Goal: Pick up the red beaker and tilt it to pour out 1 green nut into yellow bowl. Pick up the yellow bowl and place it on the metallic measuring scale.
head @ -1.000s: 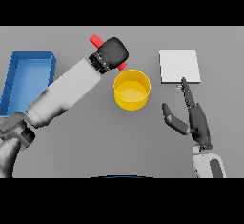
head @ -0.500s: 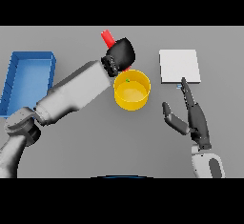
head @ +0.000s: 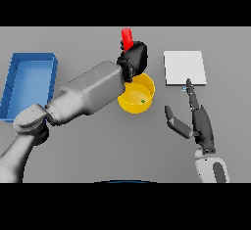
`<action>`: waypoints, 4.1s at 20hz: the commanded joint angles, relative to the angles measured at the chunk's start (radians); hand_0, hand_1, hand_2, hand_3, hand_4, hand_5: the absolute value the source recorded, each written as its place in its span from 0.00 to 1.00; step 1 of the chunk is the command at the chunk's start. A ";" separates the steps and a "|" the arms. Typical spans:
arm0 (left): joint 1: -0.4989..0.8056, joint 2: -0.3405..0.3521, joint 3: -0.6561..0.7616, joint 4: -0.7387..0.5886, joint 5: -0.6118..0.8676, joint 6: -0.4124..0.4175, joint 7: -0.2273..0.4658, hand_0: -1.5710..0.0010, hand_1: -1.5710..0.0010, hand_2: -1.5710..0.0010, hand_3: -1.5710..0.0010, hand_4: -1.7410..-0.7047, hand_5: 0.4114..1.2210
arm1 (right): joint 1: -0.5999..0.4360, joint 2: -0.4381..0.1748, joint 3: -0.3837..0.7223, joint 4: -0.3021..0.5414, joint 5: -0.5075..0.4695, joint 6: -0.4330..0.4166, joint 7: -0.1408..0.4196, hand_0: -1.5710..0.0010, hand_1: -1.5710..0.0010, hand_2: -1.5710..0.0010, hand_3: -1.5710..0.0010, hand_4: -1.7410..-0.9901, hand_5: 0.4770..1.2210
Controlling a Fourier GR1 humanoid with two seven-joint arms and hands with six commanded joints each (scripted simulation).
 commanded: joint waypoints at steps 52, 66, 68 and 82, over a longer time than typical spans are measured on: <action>0.776 0.341 1.111 -0.503 1.119 0.524 0.675 0.00 0.00 0.00 0.01 0.00 0.84 | -0.007 -0.010 0.005 0.010 0.005 -0.003 -0.017 1.00 1.00 1.00 1.00 0.97 0.23; 0.863 0.387 1.022 -0.582 1.068 0.405 0.690 0.75 0.79 0.79 0.80 0.87 0.30 | 0.005 -0.011 0.007 0.001 -0.003 0.005 -0.025 1.00 1.00 1.00 1.00 0.97 0.22; 0.852 0.386 1.024 -0.541 1.070 0.398 0.664 0.84 0.87 0.86 0.87 0.90 0.30 | -0.008 -0.007 0.003 0.003 -0.004 -0.001 -0.002 1.00 1.00 1.00 1.00 0.97 0.22; 0.841 0.381 1.020 -0.549 1.065 0.424 0.600 0.99 0.99 0.99 0.99 0.97 0.33 | -0.369 -0.315 0.207 0.144 0.311 0.274 0.076 1.00 1.00 1.00 1.00 0.73 0.27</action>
